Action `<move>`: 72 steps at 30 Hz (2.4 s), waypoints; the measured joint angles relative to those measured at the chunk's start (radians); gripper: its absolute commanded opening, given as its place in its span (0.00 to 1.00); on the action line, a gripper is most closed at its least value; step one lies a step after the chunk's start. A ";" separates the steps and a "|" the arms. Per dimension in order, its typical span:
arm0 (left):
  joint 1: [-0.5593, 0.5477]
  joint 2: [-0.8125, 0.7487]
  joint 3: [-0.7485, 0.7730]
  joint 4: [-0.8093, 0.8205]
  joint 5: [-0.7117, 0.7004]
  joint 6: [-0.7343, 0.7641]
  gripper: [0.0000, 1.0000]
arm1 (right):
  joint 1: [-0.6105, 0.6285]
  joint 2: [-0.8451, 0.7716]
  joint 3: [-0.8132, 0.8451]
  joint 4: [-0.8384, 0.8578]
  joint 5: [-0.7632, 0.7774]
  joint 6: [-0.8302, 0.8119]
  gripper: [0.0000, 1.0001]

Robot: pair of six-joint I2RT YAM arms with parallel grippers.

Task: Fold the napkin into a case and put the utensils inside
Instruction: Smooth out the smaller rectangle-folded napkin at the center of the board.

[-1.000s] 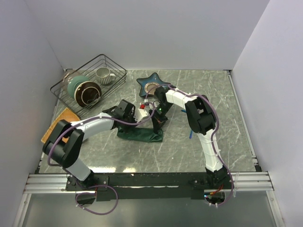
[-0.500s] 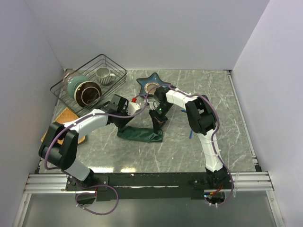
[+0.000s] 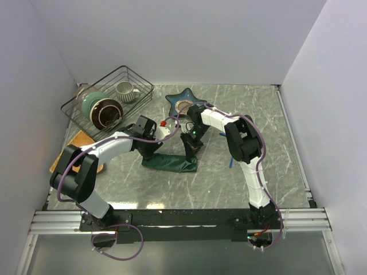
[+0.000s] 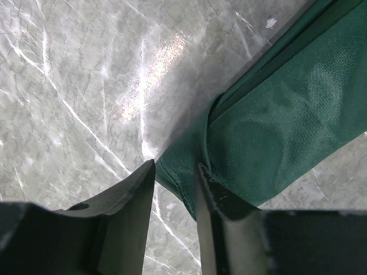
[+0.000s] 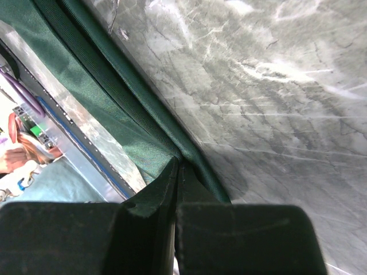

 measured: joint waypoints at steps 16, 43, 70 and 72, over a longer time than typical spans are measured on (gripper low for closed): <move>0.000 0.001 0.000 0.001 0.038 0.001 0.36 | 0.000 0.000 0.000 0.000 0.001 0.001 0.00; 0.000 0.025 0.024 0.002 0.077 0.012 0.32 | 0.001 0.000 0.000 0.000 0.003 0.001 0.00; -0.074 0.046 0.009 0.031 0.037 0.043 0.18 | 0.010 0.000 0.010 -0.008 0.021 0.000 0.00; -0.076 0.046 -0.008 0.038 0.036 0.042 0.21 | 0.010 0.000 0.010 -0.008 0.021 0.000 0.00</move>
